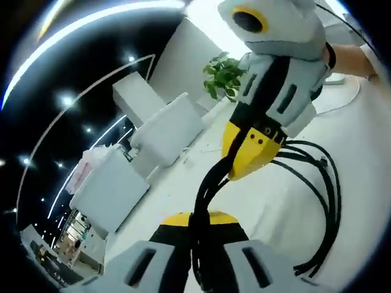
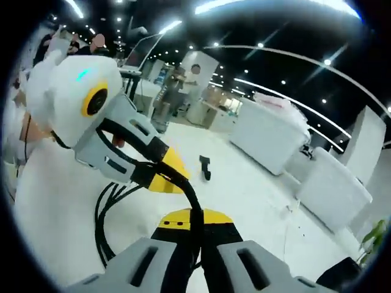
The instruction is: Coil the Type-C to USB data cable on the desktop and secure it with Velcro straps.
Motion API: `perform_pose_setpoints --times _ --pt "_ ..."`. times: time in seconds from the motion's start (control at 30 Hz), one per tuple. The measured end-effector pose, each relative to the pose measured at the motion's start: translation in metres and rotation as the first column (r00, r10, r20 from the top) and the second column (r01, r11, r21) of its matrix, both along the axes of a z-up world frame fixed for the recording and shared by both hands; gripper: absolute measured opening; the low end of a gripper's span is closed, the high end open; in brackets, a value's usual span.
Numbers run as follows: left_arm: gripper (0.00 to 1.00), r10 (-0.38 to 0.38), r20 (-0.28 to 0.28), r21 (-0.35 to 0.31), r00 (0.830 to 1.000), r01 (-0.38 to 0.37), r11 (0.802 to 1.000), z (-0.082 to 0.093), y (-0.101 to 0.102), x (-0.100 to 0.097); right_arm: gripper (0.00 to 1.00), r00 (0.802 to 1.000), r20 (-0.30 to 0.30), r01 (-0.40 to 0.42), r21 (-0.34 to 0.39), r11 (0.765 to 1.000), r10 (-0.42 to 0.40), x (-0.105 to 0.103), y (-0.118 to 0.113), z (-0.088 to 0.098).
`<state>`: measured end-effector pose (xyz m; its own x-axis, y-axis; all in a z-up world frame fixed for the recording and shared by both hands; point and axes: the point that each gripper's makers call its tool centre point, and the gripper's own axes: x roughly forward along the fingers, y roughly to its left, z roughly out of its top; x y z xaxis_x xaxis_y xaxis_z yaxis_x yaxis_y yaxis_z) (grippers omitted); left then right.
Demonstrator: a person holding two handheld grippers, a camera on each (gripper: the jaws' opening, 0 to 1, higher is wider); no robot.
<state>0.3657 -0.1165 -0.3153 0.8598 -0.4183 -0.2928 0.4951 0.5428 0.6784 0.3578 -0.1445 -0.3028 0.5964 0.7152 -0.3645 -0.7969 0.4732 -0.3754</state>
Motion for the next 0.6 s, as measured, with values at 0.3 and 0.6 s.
perform_pose_setpoints --times 0.3,0.6 --pt "0.06 0.029 0.001 -0.009 1.0 -0.029 1.0 -0.007 0.013 -0.001 0.09 0.995 0.103 -0.017 0.0 1.0 0.017 0.002 0.012 -0.007" --pt "0.06 0.04 -0.077 -0.115 0.996 -0.049 0.992 -0.016 0.037 0.0 0.2 0.996 -0.061 -0.043 0.279 0.959 0.063 -0.013 0.019 0.026"
